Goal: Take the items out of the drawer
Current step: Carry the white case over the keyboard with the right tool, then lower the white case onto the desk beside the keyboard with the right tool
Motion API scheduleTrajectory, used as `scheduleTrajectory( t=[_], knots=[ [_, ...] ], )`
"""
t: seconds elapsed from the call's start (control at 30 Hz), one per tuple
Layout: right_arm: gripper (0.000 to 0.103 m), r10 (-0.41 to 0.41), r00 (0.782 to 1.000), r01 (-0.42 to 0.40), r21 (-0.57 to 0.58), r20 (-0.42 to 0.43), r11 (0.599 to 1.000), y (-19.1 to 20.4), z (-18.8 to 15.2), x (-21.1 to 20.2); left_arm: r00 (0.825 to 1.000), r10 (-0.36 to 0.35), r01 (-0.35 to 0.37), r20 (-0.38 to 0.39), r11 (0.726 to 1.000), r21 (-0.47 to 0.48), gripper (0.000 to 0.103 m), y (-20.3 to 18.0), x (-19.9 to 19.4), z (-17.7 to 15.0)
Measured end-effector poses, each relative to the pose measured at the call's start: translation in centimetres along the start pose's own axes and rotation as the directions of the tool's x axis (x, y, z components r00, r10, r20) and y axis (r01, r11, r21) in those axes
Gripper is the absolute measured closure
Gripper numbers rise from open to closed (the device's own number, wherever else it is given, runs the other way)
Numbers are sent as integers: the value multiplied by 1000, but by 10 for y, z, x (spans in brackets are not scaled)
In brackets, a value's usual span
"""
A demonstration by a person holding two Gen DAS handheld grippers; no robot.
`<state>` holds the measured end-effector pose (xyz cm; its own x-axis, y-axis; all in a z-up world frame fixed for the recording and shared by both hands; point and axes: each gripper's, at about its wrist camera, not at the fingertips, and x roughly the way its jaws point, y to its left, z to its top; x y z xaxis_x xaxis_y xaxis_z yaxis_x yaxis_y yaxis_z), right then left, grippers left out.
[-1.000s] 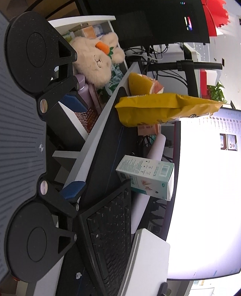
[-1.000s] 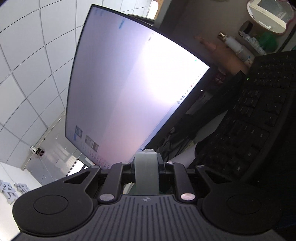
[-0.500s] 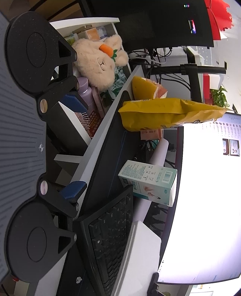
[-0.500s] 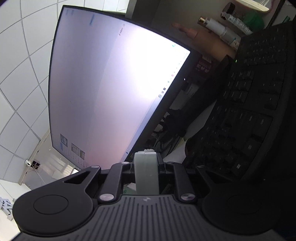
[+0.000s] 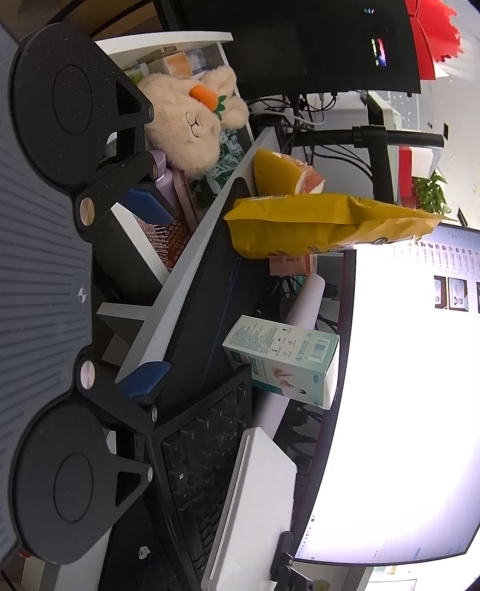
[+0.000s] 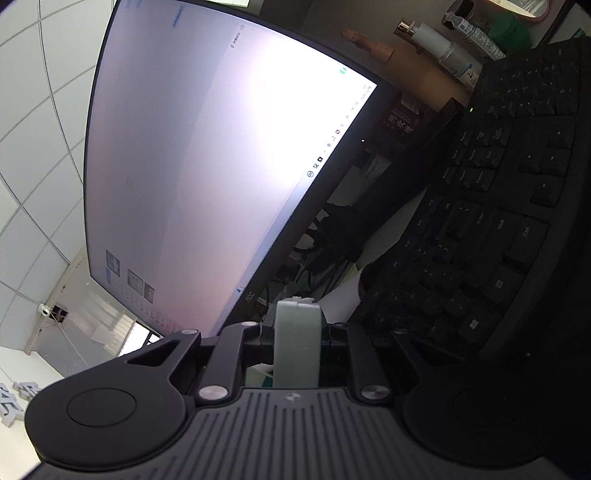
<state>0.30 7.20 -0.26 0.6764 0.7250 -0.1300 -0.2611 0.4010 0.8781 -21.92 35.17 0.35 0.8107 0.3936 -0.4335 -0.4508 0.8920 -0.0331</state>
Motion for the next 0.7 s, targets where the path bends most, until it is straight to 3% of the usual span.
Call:
scheduleTrajectory(
  t=[0.33,0.7],
  knots=[
    [71,-106,994,102,-117,-31,988,4,-1,-4,1000,-3,3,-6,1000,5,17,-2,2,-1],
    [60,-239,971,225,-281,-16,933,13,-8,-10,1000,-14,14,0,1000,5,17,-4,0,-2]
  ],
)
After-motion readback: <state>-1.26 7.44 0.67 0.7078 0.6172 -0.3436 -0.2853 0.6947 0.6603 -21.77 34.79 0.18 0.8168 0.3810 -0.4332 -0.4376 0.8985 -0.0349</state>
